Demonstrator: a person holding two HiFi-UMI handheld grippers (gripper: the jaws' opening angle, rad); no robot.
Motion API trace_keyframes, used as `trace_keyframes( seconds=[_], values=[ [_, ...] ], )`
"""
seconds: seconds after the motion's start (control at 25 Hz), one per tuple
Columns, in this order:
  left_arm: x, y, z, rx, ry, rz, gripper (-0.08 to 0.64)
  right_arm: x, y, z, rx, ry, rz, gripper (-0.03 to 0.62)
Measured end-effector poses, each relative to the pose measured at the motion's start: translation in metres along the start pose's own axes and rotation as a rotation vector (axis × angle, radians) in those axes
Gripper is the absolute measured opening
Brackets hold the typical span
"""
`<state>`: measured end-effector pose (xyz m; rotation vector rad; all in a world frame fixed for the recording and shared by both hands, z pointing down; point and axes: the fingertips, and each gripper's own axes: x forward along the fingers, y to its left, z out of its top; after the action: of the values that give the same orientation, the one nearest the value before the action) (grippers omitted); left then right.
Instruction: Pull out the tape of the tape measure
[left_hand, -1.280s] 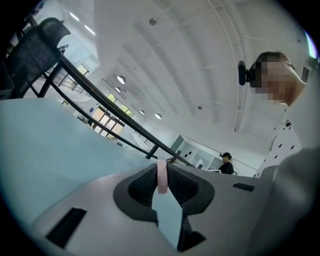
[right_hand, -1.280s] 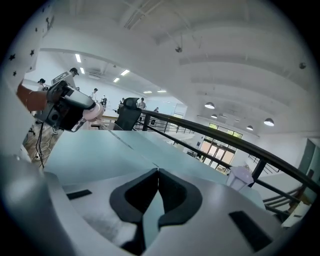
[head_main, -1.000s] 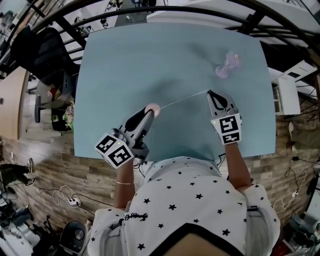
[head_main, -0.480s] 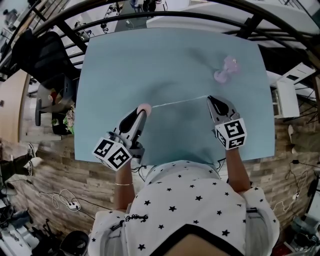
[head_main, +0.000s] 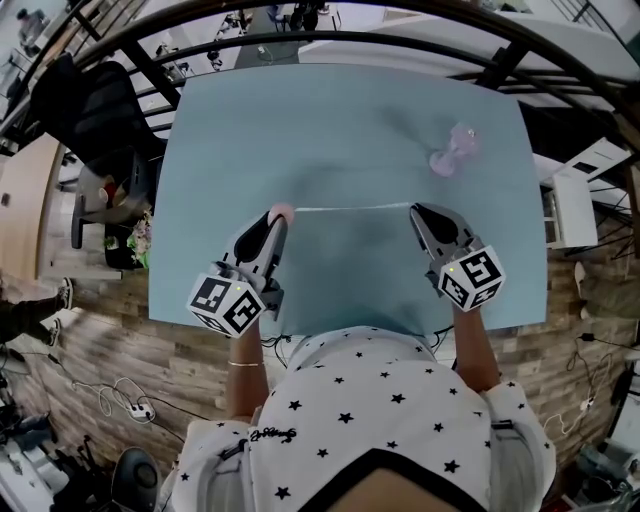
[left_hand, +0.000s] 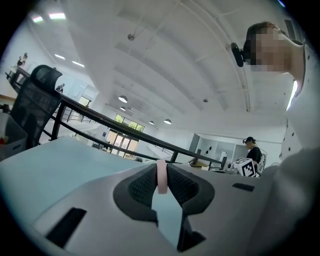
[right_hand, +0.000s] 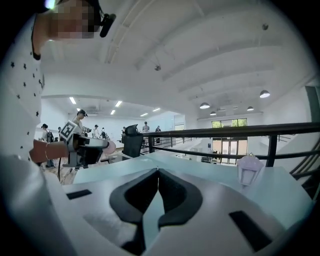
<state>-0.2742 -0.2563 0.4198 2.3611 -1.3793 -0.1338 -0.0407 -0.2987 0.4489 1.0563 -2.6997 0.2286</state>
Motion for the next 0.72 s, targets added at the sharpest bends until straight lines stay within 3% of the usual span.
trace_keyframes(
  seconds=[0.72],
  values=[
    [0.001, -0.001, -0.008, 0.095, 0.022, 0.055, 0.083, -0.004, 0.004, 0.014, 0.139, -0.108, -0.014, 0.003]
  ],
)
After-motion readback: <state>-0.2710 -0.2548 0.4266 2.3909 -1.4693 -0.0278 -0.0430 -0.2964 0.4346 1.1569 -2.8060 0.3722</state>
